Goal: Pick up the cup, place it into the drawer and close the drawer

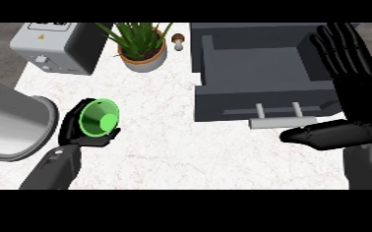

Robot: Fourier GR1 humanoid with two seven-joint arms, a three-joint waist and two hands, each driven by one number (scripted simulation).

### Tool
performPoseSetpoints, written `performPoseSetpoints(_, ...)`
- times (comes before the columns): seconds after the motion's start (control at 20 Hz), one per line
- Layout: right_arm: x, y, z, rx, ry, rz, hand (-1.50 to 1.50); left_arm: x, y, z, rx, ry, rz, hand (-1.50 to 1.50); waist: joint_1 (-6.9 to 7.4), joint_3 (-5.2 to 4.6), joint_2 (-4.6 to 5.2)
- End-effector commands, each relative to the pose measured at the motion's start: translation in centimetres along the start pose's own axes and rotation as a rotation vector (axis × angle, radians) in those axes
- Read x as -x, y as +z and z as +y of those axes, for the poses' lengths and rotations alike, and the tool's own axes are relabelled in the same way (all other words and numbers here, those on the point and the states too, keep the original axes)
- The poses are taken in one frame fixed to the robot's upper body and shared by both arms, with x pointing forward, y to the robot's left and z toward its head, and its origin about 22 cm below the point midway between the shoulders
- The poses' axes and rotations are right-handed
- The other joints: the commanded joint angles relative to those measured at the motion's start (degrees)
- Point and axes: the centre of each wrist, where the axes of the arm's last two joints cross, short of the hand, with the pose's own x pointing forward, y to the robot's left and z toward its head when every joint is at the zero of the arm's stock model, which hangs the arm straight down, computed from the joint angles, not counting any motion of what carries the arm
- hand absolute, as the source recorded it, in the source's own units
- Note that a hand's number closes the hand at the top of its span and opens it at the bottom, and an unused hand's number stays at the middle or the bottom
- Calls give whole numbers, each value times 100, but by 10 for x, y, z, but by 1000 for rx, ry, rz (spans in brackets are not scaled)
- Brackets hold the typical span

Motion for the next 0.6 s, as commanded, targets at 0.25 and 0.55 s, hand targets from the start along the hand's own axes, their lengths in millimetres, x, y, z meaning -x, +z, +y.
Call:
performPoseSetpoints(0.25, 5, -1, -1, 6, 4, 18, -150, 3, -7, -25, -92, 100, -240, 150, 104, 12, -32)
performPoseSetpoints(0.55, 14, 9, -16, 28, 9, 26, -150, -12, -40, -46, -81, 157, -308, 150, 147, 25, -66)
